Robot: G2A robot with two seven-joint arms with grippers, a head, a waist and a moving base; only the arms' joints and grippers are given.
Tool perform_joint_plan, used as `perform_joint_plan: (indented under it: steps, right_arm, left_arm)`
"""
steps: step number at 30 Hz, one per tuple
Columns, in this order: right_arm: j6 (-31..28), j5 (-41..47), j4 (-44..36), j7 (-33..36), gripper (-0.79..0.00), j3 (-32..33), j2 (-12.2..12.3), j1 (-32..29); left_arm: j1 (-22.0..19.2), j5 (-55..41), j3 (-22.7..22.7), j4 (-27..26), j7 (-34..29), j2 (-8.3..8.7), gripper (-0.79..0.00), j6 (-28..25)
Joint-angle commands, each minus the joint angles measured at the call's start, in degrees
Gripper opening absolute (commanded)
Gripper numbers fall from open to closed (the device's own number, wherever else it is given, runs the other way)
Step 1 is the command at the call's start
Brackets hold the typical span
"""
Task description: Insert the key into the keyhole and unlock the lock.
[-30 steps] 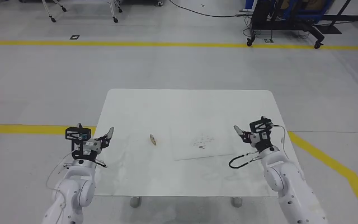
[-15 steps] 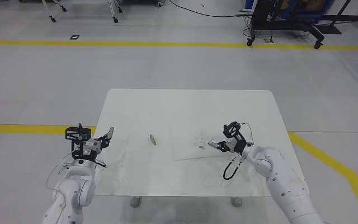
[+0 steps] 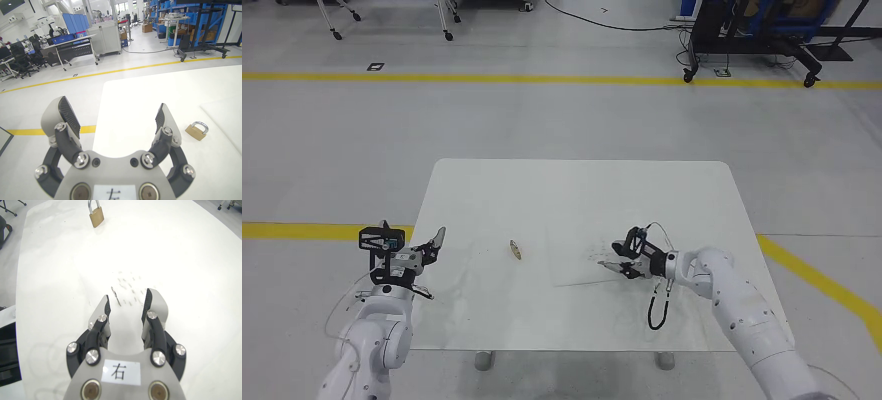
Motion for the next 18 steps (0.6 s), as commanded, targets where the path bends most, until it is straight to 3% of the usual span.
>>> perform_joint_plan:
  steps: [1,14,16,18]
  right_arm:
    - [-0.61,-0.80,0.51,-0.57,-0.394,-0.72,-0.01,0.66]
    - [-3.21,-1.96,6.12,-3.72,-0.508,-5.93,-0.88,5.48]
    - [-4.23,-3.41,5.87,-4.26,-0.560,-6.92,-0.89,5.87]
    - [-4.31,-4.98,5.64,-5.13,-0.708,-7.62,-0.83,5.90]
  left_arm:
    - [0.00,0.00,0.00,0.00,0.00,0.00,0.000,0.00]
    - [0.00,0.00,0.00,0.00,0.00,0.00,0.000,0.00]
    - [0.00,0.00,0.00,0.00,0.00,0.00,0.000,0.00]
    - [0.00,0.00,0.00,0.00,0.00,0.00,0.000,0.00]
